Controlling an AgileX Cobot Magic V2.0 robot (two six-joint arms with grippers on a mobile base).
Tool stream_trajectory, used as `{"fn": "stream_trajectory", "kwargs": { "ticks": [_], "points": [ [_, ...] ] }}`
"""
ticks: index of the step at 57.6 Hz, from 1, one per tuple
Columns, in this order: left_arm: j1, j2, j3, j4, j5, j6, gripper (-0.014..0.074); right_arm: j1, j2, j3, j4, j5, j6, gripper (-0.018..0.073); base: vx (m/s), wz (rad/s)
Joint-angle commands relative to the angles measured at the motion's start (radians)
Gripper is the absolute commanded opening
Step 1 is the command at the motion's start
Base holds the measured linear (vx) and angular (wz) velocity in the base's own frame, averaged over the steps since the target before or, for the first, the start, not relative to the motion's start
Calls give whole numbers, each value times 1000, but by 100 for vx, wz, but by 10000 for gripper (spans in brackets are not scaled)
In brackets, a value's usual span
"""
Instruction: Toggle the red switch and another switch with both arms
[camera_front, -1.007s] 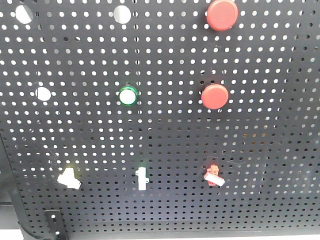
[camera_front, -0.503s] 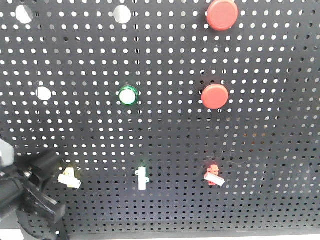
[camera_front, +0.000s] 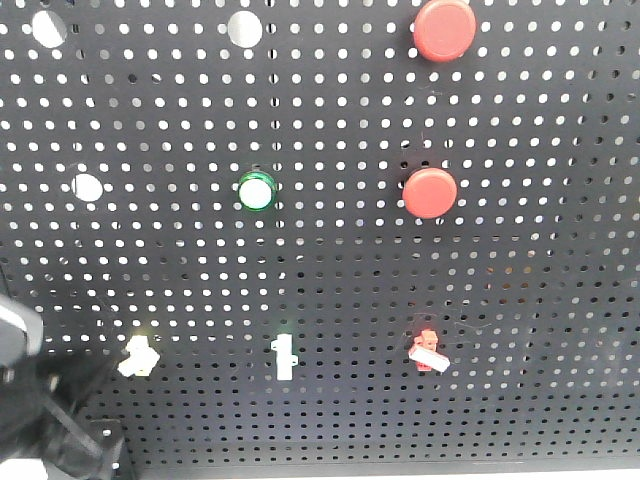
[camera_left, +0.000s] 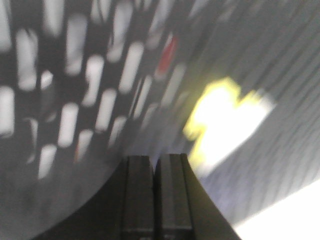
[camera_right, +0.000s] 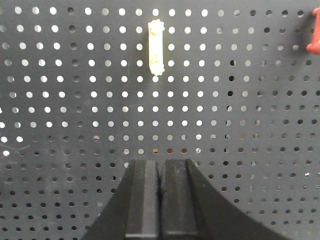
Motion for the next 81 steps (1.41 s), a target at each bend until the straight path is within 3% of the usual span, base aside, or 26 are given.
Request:
{"fn": "stream_trajectory", "kwargs": {
  "ticks": [1, 11, 18, 31, 47, 64, 81],
  "points": [
    [-2, -41, -35, -15, 1, -13, 2, -4, 16, -35, -6, -89, -2, -6, 0, 0],
    [-24, -141, -35, -19, -21, -23, 2, -1, 24, -35, -6, -83, 10, -6, 0, 0],
    [-44, -225, -29, -23, -33, -66, 2, 49, 50, -35, -39, -90, 41, -6, 0, 0],
    [-53, -368, 87, -24, -131, -73, 2, 281, 164, -39, -170, -249, 57, -6, 0, 0],
    [-53, -508, 222, -24, -160, -73, 2, 518, 455, -195, -172, -261, 49, -6, 0, 0],
    [-53, -530, 225, -24, -191, -73, 2, 533, 721, -394, -165, -317, 66, -6, 0, 0],
    [-53, -530, 225, -24, -193, -73, 2, 532, 791, -415, -134, -277, 68, -6, 0, 0]
  ]
}}
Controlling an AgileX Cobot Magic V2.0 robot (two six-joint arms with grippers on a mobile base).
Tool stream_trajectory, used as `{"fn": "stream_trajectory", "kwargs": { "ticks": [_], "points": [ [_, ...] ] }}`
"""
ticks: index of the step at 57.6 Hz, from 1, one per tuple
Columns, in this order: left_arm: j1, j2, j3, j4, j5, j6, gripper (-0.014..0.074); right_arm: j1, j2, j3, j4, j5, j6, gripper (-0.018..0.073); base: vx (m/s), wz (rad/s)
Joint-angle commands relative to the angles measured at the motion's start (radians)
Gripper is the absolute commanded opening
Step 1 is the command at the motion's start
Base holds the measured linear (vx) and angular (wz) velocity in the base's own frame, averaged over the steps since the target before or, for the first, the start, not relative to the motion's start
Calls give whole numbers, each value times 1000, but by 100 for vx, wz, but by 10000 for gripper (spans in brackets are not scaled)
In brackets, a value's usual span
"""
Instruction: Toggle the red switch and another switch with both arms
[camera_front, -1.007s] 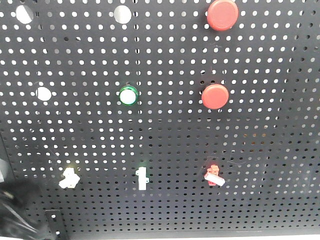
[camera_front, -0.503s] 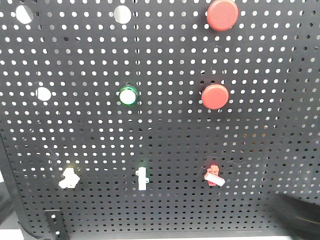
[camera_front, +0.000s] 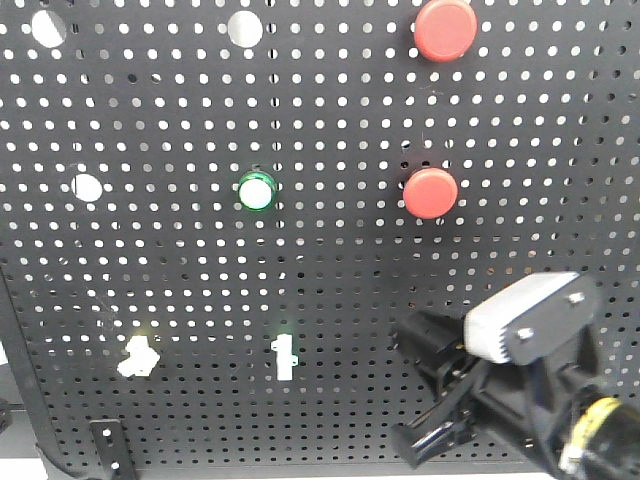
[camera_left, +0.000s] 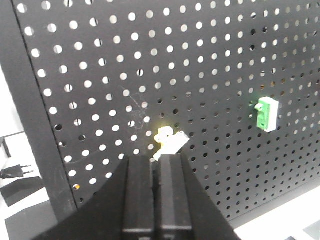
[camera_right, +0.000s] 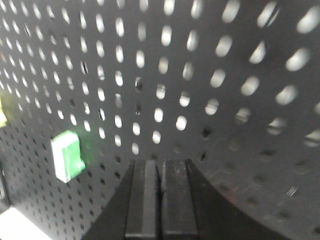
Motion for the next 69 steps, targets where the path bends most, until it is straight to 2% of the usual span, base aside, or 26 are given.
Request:
{"fn": "stream_trajectory", "kwargs": {
  "ticks": [1, 7, 13, 19, 28, 46, 69],
  "points": [
    [-7, -1, -26, -13, -81, -13, 2, 0, -3, -38, 35, -36, 4, -6, 0, 0],
    [-7, 0, -26, -13, -80, -13, 2, 0, 28, -37, 85, 72, 3, -6, 0, 0],
    [-7, 0, -26, -13, -86, -12, 2, 27, 37, -36, 76, 172, 6, -6, 0, 0],
    [-7, 0, -26, -13, -99, -12, 2, 63, 22, -36, 69, 212, 5, -6, 0, 0],
    [-7, 0, -26, -13, -117, -12, 2, 97, -46, -36, 72, 182, 5, -6, 0, 0],
    [-7, 0, -26, -12, -116, -12, 2, 98, -137, -36, 72, 82, 5, -6, 0, 0],
    [-7, 0, -26, -12, -116, -11, 2, 98, -137, -36, 72, 91, 5, -6, 0, 0]
  ]
}}
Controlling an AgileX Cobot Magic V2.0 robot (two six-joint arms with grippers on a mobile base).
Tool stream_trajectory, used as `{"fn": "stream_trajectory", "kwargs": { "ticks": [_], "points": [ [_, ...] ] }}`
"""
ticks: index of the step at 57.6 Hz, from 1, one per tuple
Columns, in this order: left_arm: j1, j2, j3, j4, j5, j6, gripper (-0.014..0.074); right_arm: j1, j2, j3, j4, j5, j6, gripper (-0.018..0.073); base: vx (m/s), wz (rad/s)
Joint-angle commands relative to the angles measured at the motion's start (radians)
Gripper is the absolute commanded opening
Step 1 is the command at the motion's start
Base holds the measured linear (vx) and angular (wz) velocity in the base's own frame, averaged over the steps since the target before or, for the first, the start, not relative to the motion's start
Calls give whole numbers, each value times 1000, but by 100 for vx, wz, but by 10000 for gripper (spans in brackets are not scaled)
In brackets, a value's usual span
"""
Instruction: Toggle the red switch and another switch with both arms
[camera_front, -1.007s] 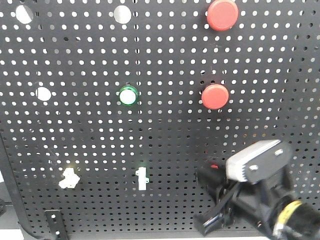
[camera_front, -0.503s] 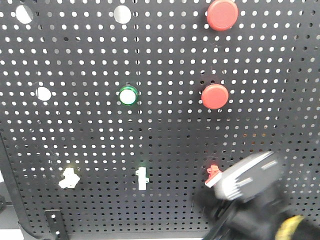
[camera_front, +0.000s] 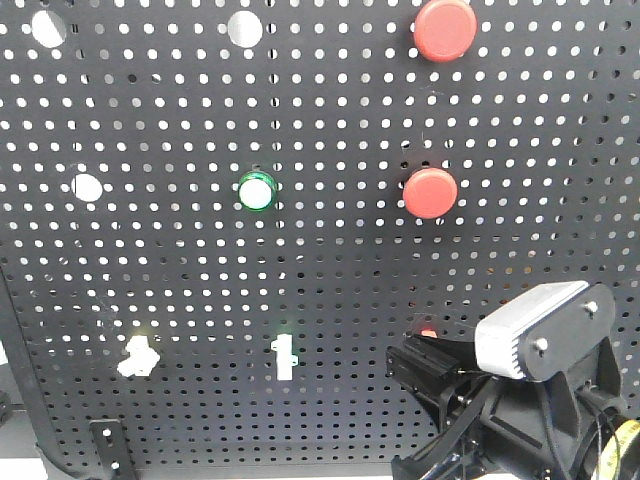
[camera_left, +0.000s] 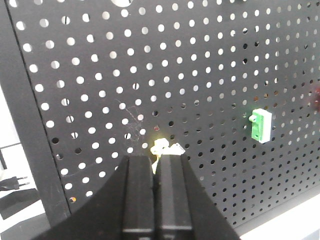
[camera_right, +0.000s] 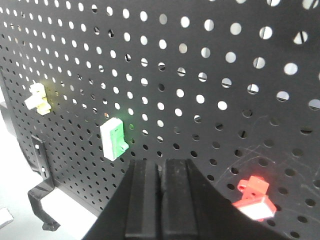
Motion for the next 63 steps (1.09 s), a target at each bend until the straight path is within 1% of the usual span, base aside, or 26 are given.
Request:
{"fn": "stream_trajectory", "kwargs": {
  "ticks": [1, 10, 13, 21, 23, 27, 33, 38, 42, 44, 45, 46, 49, 53, 58, 63],
  "points": [
    [-7, 0, -26, -12, -80, -11, 2, -1, -20, -31, 1, -82, 2, -6, 0, 0],
    [-7, 0, -26, -12, -78, -11, 2, -1, -20, -31, 1, -82, 2, -6, 0, 0],
    [-4, -1, -26, -1, -70, 1, 2, -1, -20, -31, 1, -82, 2, -6, 0, 0],
    [19, -45, -5, -7, -24, 36, 2, -1, -20, -31, 1, -82, 2, -6, 0, 0],
    [33, -71, 15, -23, -20, 52, 2, -1, -20, -31, 1, -82, 2, -6, 0, 0],
    [70, -141, 74, -79, -16, 91, 2, -1, -20, -31, 1, -82, 2, -6, 0, 0],
    [140, -272, 195, -194, -9, 152, 2, -1, -20, -31, 1, -82, 2, -6, 0, 0],
    [188, -401, 319, -268, -9, 179, 2, -1, -20, -31, 1, -82, 2, -6, 0, 0],
    [214, -516, 428, -313, -9, 180, 2, -1, -20, -31, 1, -82, 2, -6, 0, 0],
    [223, -554, 462, -327, -9, 180, 2, -1, -20, -31, 1, -82, 2, -6, 0, 0],
    [226, -573, 471, -333, 9, 180, 2, -1, -20, -31, 1, -82, 2, -6, 0, 0],
    [229, -600, 467, -344, 70, 180, 2, -1, -20, -31, 1, -82, 2, -6, 0, 0],
    [229, -649, 450, -358, 173, 181, 2, -1, -20, -31, 1, -83, 2, -6, 0, 0],
    [231, -632, 455, -344, 182, 184, 2, -1, -17, -31, 1, -81, 2, -6, 0, 0],
    [231, -631, 459, -346, 201, 183, 2, -1, -17, -31, 1, -77, 2, -6, 0, 0],
    [231, -631, 459, -346, 192, 183, 2, -1, -17, -31, 1, -77, 2, -6, 0, 0]
  ]
}}
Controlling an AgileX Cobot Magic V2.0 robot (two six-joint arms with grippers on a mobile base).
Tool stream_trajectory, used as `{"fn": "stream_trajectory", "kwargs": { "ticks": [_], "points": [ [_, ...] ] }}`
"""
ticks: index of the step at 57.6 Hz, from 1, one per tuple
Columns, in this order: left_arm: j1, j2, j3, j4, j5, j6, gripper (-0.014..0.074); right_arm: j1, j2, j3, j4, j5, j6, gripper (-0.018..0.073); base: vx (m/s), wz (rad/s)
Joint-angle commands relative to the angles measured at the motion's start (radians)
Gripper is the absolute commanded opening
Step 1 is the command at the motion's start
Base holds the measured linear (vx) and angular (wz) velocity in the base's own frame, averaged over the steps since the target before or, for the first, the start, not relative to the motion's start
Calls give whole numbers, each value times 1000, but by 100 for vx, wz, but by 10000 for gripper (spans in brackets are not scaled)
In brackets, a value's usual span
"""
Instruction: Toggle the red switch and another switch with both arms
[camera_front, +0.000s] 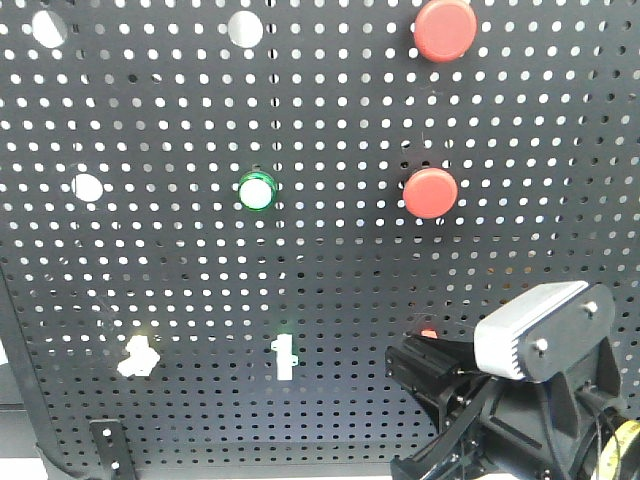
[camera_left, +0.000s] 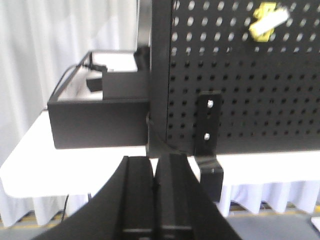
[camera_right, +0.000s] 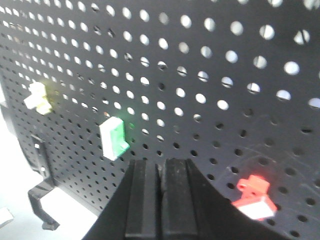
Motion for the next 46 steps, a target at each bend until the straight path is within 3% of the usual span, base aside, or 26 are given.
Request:
{"fn": "stream_trajectory", "kwargs": {
  "ticks": [1, 46],
  "points": [
    [3, -12, 21, -11, -82, 1, 2, -1, -17, -31, 1, -79, 1, -6, 0, 0],
    [3, -9, 19, -11, -70, 1, 2, -1, -17, -31, 1, -77, 1, -6, 0, 0]
  ]
}}
